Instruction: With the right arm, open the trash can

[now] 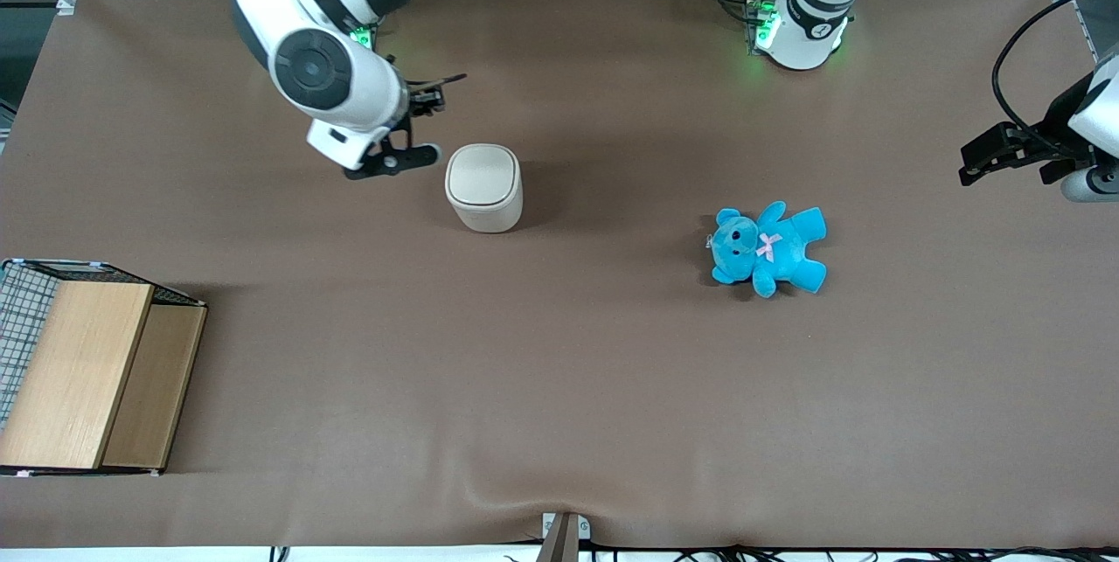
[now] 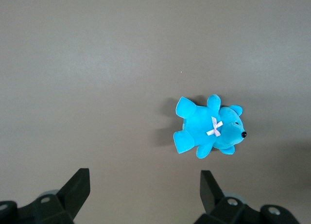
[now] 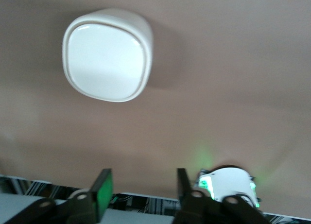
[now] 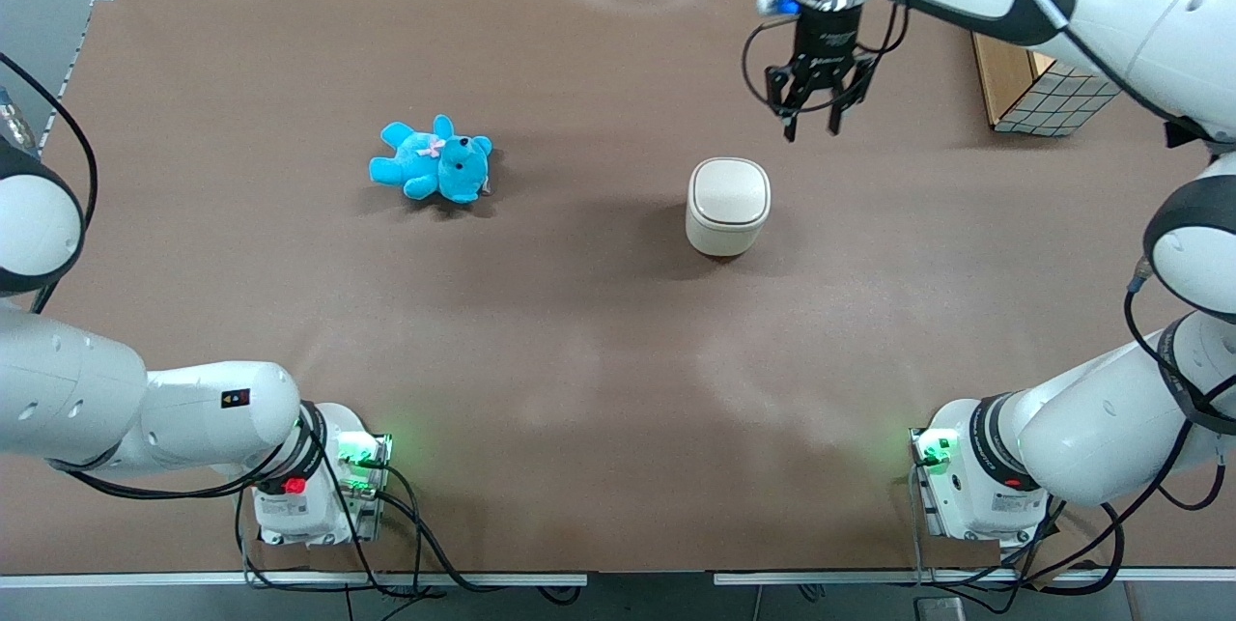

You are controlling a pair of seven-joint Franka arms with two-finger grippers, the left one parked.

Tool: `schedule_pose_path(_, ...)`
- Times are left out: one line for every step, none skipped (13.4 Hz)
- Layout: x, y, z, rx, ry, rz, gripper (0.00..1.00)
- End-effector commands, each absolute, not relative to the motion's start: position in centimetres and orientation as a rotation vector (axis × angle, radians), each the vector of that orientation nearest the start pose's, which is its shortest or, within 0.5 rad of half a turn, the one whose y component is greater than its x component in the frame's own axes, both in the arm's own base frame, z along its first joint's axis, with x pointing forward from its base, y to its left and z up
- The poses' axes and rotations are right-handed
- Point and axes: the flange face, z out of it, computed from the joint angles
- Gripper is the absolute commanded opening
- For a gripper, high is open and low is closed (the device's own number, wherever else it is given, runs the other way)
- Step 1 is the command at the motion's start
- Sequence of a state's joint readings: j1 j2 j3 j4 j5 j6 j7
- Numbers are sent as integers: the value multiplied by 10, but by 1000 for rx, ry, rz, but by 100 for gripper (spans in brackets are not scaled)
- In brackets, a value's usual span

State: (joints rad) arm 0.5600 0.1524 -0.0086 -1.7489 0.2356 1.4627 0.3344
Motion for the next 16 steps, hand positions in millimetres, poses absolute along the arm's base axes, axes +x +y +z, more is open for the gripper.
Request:
schedule_pose_path(456,338,422,-2996,-211,830,0)
schedule_pose_path(451,353,409,-3016,-183,831,0)
schedule_pose_path(448,364,399,-3028,-174,824,0)
schedule_pose_path(445,374,388,-3037,-180,825,0)
schedule_pose_path(446,377,377,-3040,-175,826,0)
schedule_pose_path(449,378,365,-3043,-165,836,0)
schedule_pose_path(451,379,354,-3047,-159,841,0)
schedule_pose_path(453,378,346,-3051,-150,852,0)
schedule_pose_path(454,378,339,-3058,-150,862,0)
schedule_pose_path(457,374,335,-3058,-137,873,0)
schedule_pose_path(458,373,331,-3060,-131,880,0)
schedule_pose_path(461,371,328,-3062,-122,876,0)
schedule_pose_path(464,369,322,-3064,-109,872,0)
schedule_pose_path(468,366,318,-3063,-99,871,0)
schedule_pose_path(470,366,311,-3067,-93,862,0)
schedule_pose_path(473,365,304,-3074,-87,858,0)
